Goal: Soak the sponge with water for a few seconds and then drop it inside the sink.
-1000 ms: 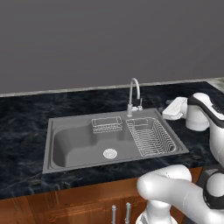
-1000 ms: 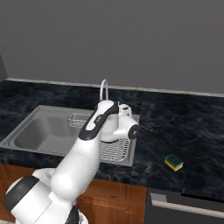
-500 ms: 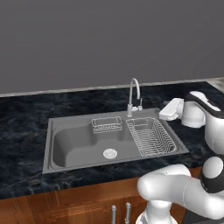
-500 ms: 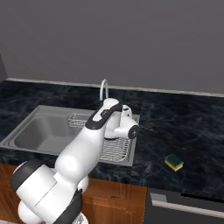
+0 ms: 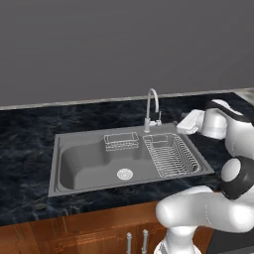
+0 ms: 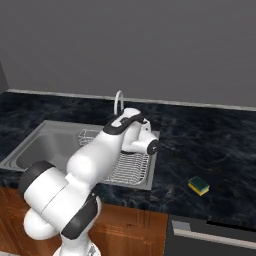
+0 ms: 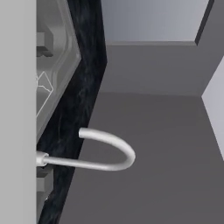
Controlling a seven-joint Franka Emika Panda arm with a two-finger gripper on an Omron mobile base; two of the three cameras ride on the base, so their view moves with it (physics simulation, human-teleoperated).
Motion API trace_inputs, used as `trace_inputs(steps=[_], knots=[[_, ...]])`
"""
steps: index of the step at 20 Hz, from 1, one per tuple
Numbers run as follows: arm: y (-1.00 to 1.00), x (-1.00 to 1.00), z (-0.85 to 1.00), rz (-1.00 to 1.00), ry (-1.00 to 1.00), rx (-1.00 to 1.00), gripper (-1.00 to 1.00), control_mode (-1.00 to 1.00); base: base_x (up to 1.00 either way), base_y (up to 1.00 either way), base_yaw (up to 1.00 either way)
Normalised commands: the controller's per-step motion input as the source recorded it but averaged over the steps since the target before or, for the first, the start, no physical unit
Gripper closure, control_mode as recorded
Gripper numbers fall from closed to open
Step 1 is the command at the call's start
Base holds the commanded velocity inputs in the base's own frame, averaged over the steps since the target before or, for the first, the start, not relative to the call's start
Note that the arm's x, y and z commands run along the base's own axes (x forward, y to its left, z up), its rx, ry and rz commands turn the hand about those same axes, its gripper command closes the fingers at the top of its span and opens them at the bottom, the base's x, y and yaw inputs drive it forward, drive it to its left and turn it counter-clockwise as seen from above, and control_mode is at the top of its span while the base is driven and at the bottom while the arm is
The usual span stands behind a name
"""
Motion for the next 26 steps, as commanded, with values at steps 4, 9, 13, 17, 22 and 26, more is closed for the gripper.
trace_inputs(steps=[4,9,13,17,22,26], knots=[[-0.01,0.28,0.0,0.02,0.0,0.0,-1.0,-1.0,0.0,0.0,0.0],[-0.02,0.22,-0.03,0.02,0.0,0.0,-1.0,-1.0,0.0,0.0,0.0],[0.0,0.15,-0.13,0.01,0.0,0.0,-1.0,-1.0,0.0,0.0,0.0],[0.0,0.11,-0.2,0.0,0.0,0.0,-1.0,-1.0,0.0,0.0,0.0],[0.0,0.15,-0.19,0.0,0.0,0.0,-1.0,-1.0,0.0,0.0,0.0],[0.0,0.14,-0.11,0.0,0.0,0.0,-1.0,-1.0,0.0,0.0,0.0]])
